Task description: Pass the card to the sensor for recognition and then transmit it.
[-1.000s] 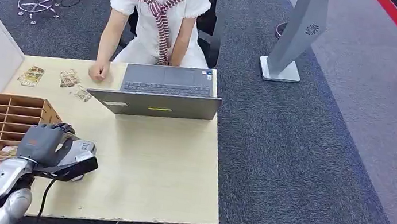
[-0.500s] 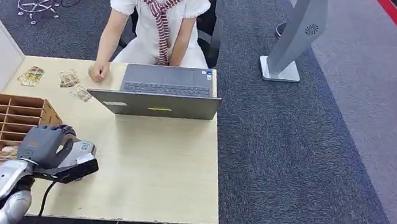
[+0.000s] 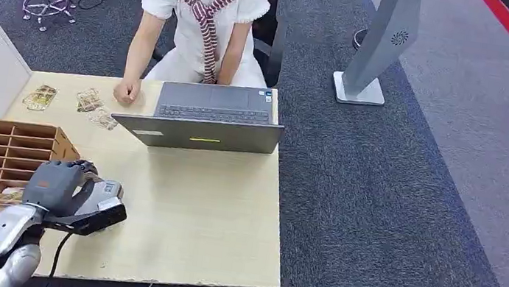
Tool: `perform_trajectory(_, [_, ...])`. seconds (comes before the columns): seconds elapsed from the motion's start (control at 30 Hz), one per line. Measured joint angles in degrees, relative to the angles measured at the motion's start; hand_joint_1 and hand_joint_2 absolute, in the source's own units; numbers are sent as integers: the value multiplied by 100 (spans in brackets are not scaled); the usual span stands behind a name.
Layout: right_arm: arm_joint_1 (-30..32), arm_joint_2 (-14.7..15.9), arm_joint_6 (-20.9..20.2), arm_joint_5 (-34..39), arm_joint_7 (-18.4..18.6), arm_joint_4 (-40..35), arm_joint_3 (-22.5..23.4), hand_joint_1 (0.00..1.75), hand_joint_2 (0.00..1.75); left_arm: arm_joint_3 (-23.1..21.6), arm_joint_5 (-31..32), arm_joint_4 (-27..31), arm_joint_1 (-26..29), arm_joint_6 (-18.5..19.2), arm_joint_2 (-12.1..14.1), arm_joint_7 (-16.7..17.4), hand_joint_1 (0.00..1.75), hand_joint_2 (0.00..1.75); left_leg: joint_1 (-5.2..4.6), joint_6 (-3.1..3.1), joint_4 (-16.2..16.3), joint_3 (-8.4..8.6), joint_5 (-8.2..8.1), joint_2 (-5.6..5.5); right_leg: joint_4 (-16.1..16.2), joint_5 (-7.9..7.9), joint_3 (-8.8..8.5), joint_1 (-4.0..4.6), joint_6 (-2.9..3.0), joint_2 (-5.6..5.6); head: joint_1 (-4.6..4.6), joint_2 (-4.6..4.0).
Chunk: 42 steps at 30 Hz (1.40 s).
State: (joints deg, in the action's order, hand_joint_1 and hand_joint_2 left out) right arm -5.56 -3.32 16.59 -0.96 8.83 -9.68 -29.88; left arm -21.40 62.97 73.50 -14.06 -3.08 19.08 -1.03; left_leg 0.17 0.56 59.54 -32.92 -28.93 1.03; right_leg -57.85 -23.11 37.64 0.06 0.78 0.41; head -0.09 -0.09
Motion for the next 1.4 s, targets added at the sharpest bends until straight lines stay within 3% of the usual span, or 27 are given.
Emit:
perform_trajectory(0.63, [-1,0,0,-31,7,0,0,0,175,-155,-162,-210,-3,660,127,184,175,175,0,0,0,0,0,0,0,0,1,0,0,0,2,0])
perform_trajectory(1.4, [-1,0,0,-28,7,0,0,0,175,-302,-334,-330,-31,728,199,227,175,175,0,0,0,1,0,0,0,0,0,0,0,0,0,0])
